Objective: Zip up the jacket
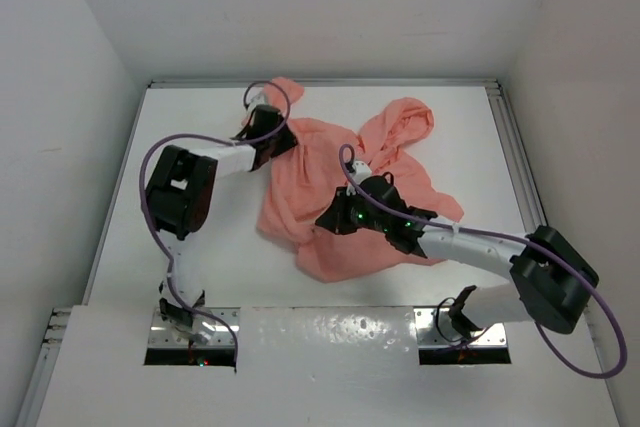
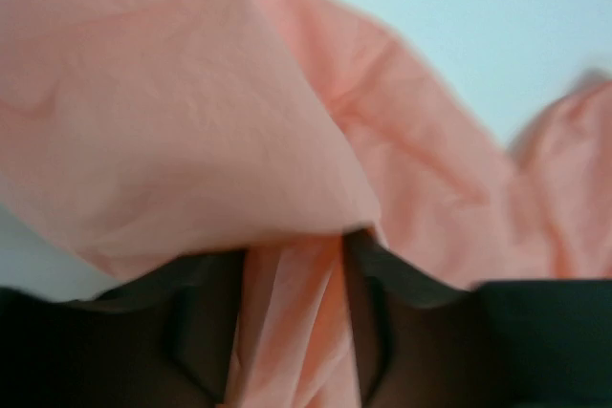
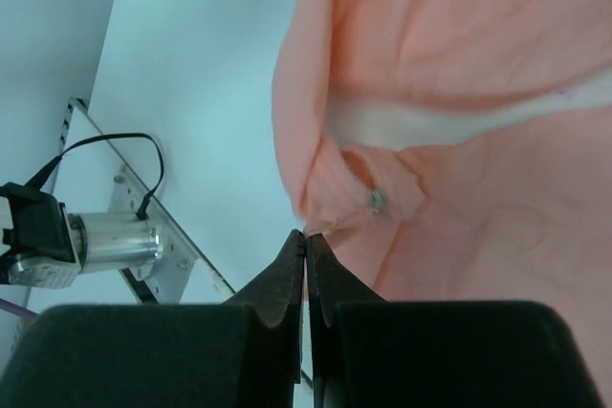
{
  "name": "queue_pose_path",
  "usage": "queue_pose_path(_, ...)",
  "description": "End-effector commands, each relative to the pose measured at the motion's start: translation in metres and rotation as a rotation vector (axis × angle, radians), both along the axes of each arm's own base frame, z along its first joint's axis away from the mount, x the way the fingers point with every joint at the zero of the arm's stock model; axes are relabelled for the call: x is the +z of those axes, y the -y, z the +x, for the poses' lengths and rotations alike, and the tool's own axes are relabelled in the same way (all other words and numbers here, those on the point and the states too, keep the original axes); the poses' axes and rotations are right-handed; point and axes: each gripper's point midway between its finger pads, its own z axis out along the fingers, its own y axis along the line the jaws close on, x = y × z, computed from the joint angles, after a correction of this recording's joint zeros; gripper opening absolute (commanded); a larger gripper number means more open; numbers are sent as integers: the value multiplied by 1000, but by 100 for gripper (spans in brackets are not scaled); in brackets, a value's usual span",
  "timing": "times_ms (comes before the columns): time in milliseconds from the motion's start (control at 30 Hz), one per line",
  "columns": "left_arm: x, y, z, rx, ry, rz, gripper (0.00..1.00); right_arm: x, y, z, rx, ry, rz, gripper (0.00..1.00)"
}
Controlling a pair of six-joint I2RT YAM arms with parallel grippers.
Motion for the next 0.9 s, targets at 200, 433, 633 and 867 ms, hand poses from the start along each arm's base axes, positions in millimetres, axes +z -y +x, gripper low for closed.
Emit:
queue_pose_path(200, 95, 18, -24, -126, 189, -4, 75, 32, -47, 14, 59, -11, 117, 0)
queue_pose_path(433, 96, -16, -177, -82, 249, -72, 40, 29, -54, 11, 93, -36, 136, 0)
queue_pose_path(633, 65, 16, -275, -281, 122, -225, 31, 27, -49, 24, 42, -8, 96, 0)
queue_pose_path(867, 45, 45, -299, -302, 90, -461, 59, 32, -35, 21, 5, 1, 109, 0)
